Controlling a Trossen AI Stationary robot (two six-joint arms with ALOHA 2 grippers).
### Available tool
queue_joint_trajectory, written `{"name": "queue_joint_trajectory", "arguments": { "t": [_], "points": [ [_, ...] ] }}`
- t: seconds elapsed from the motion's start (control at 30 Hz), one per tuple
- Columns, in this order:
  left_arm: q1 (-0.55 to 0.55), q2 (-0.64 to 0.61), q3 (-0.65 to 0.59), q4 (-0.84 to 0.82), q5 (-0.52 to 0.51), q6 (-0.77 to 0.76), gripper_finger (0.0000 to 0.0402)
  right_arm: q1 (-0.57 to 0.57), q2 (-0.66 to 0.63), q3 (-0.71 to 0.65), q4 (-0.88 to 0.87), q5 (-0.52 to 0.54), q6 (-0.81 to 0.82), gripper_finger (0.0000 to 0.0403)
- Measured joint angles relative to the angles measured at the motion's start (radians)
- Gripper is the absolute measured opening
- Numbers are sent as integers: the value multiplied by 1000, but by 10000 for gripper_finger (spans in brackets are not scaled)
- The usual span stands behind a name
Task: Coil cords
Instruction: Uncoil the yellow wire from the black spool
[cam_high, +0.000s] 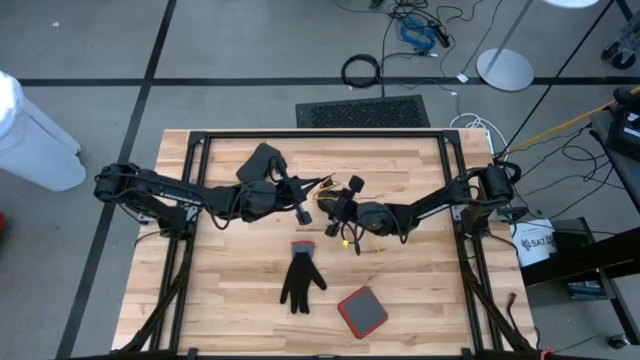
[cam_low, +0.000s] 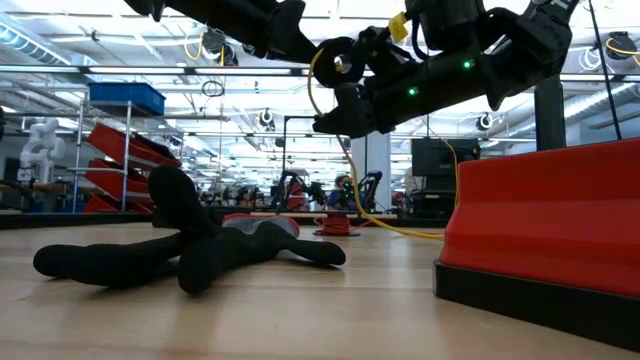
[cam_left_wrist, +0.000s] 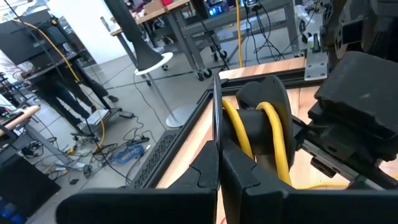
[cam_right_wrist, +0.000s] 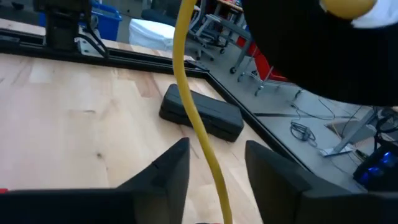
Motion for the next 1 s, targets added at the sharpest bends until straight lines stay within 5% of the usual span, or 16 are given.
{"name": "queue_joint_trajectory", "arguments": {
  "t": [0.27,0.67,1.0],
  "points": [
    [0,0,0,-2,0,0,0,0,0,0,9,-62,2,12],
    [12,0,0,-80,-20,3,0,35,-6,2,108,-147,14,2],
    [12,0,0,-111,-51,5,0,141,-157,2,-32,222,-87,1]
  ]
}}
